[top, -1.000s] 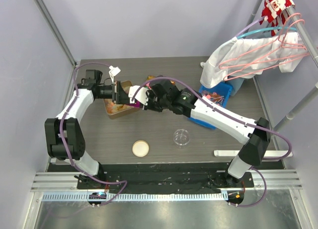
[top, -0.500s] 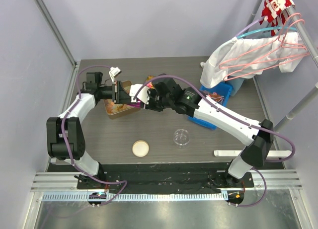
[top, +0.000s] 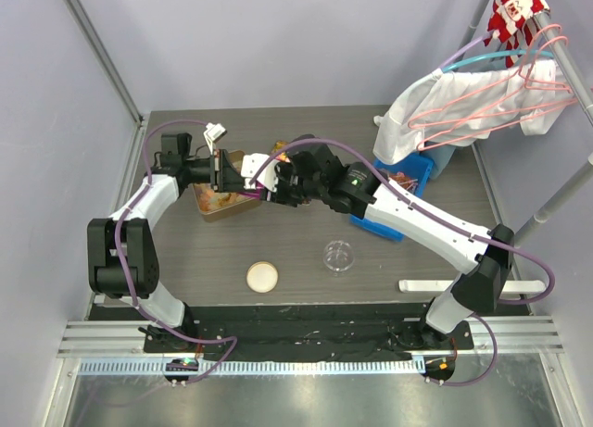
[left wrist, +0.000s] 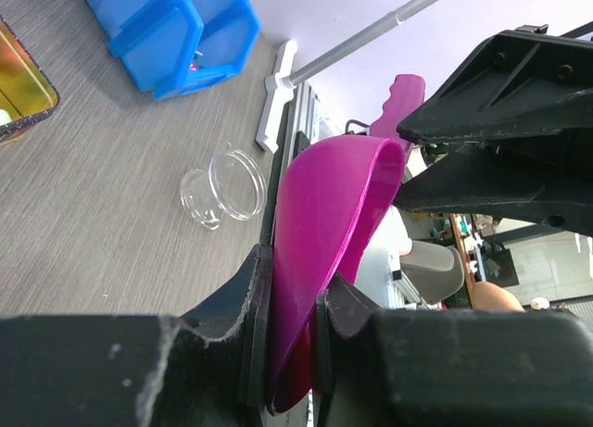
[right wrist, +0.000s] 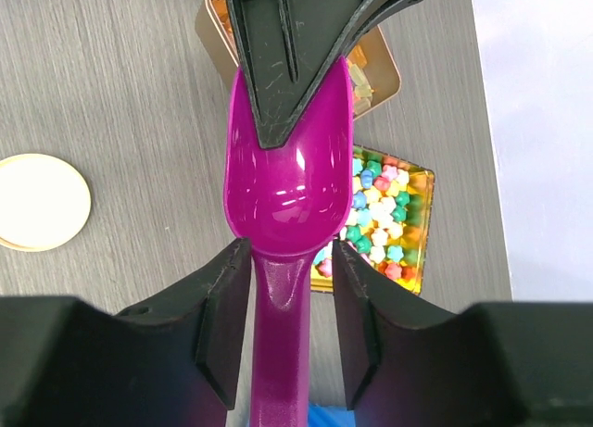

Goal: Pack the candies
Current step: Pick up the spatula from the center of the board.

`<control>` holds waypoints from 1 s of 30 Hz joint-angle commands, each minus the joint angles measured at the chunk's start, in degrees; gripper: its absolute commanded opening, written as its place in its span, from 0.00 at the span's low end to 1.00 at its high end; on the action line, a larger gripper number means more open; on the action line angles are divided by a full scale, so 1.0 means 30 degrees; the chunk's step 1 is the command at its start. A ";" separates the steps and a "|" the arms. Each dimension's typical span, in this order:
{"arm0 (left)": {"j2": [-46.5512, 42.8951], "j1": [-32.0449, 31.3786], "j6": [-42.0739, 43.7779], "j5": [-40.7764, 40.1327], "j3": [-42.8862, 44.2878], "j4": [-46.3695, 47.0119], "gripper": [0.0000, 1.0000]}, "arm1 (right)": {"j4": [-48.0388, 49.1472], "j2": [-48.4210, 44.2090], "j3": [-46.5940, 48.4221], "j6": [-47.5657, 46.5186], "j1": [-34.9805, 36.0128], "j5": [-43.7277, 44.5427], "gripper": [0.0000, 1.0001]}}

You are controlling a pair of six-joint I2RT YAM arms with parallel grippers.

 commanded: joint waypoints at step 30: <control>-0.0236 0.0258 -0.0754 0.1663 0.0005 0.1208 0.01 | 0.1145 0.0237 -0.0499 -0.1160 0.0071 0.0429 0.43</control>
